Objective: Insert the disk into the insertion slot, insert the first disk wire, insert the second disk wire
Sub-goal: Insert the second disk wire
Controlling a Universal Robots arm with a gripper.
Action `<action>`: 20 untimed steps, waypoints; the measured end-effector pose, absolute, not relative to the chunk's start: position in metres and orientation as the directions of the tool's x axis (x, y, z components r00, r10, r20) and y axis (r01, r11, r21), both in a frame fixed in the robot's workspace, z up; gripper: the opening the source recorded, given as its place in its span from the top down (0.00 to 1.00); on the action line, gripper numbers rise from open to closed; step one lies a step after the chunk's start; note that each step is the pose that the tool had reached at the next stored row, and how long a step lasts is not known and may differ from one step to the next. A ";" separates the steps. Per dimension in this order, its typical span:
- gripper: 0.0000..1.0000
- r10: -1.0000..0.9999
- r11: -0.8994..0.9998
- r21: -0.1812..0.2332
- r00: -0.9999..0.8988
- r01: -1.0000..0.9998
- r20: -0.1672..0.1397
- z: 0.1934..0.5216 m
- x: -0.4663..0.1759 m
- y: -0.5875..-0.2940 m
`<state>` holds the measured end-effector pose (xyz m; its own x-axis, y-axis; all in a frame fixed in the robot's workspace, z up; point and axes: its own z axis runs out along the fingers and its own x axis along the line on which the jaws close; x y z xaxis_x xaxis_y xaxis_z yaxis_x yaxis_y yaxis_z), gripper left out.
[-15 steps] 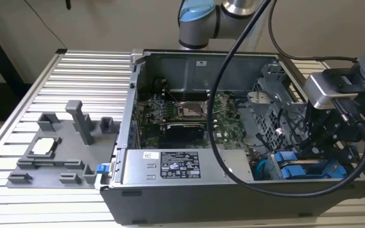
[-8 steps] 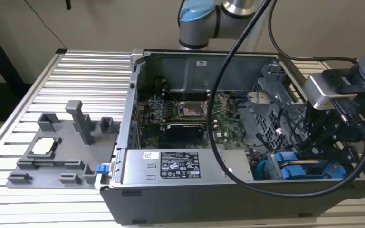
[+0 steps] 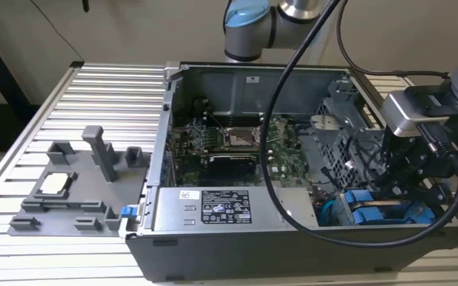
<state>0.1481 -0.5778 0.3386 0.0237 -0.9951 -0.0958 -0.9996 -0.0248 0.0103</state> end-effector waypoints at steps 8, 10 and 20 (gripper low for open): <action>0.76 -0.995 -0.025 0.012 0.024 -1.000 -0.096 0.364 0.148 -0.578; 0.76 -0.995 -0.025 0.012 0.024 -1.000 -0.096 0.370 0.148 -0.578; 0.76 -0.995 -0.025 0.012 0.024 -1.000 -0.096 0.379 0.148 -0.578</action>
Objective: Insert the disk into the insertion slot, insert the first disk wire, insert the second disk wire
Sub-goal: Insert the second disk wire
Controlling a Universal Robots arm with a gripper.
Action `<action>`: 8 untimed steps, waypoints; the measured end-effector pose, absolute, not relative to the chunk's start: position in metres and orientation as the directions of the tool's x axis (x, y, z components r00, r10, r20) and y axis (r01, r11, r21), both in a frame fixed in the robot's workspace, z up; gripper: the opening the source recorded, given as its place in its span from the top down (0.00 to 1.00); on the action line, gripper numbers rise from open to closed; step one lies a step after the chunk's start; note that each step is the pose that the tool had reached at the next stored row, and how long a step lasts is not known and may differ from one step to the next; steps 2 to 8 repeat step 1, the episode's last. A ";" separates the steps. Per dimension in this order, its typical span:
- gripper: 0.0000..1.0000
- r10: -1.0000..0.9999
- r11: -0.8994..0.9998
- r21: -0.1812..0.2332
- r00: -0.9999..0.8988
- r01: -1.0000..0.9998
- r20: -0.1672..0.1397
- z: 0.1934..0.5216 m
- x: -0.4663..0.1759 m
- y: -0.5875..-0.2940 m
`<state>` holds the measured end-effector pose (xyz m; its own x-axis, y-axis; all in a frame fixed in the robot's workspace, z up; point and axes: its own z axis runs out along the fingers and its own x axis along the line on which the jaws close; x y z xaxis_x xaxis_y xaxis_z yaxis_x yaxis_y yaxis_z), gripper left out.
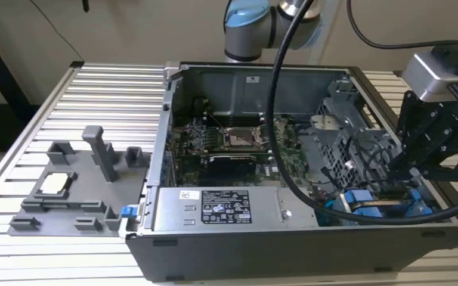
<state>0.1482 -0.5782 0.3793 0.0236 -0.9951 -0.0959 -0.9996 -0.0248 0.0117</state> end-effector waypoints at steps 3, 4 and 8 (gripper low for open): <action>0.76 -0.995 -0.025 0.012 0.024 -1.000 -0.096 0.379 0.148 -0.578; 0.76 -0.995 -0.025 0.012 0.024 -1.000 -0.096 0.379 0.148 -0.578; 0.76 -0.995 -0.025 0.012 0.024 -1.000 -0.096 0.379 0.148 -0.578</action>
